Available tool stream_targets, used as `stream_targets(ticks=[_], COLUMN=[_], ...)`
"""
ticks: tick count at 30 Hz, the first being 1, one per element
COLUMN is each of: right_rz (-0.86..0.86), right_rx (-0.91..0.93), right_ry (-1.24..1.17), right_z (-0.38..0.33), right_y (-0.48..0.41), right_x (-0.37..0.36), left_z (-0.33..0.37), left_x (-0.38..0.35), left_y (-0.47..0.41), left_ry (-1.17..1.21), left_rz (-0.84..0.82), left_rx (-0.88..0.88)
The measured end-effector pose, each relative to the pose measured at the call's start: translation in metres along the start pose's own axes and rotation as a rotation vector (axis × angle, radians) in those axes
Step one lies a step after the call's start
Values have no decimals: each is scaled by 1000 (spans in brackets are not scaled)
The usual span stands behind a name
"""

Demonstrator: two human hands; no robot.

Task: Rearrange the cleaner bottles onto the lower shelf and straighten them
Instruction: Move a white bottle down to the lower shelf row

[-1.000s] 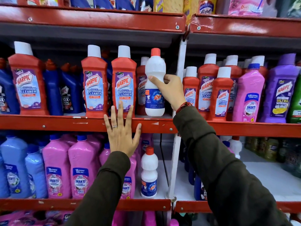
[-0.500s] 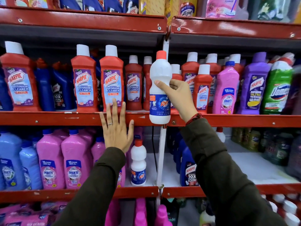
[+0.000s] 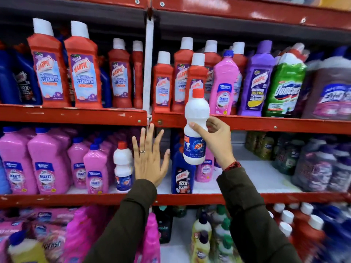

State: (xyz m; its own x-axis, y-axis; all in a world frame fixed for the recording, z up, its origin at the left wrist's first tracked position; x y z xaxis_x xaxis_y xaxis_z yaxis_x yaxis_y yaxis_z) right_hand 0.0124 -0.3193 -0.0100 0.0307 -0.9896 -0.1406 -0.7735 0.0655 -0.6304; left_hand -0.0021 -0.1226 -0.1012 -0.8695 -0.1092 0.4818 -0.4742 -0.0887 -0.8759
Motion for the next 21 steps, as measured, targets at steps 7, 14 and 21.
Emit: stream_targets(ticks=[7, 14, 21], right_rz=[-7, -52, -23], right_rx=[-102, -191, -219], right_ry=[33, 78, 117], right_z=[49, 102, 158], right_y=[15, 16, 1], right_x=[90, 166, 208], left_z=[87, 163, 204], left_x=[-34, -78, -121], left_y=[45, 84, 106], left_ry=[82, 124, 81], left_rz=[-105, -266, -420], left_rx=[-17, -78, -93])
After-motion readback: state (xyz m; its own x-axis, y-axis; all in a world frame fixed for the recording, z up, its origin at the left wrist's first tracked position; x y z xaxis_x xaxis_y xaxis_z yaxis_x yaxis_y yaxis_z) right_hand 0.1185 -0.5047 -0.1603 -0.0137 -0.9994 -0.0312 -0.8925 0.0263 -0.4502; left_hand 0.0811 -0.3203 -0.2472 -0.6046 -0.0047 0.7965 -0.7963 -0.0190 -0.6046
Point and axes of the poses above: each hand's wrist, its own y-axis away from the middle knuckle, its own x-axis out of the back of the hand, z = x × y, the point moved 2 cm from there along -y, towards the middle knuckle, and after that the axes turned 11 degrees about -y, right-handed, at the moved point
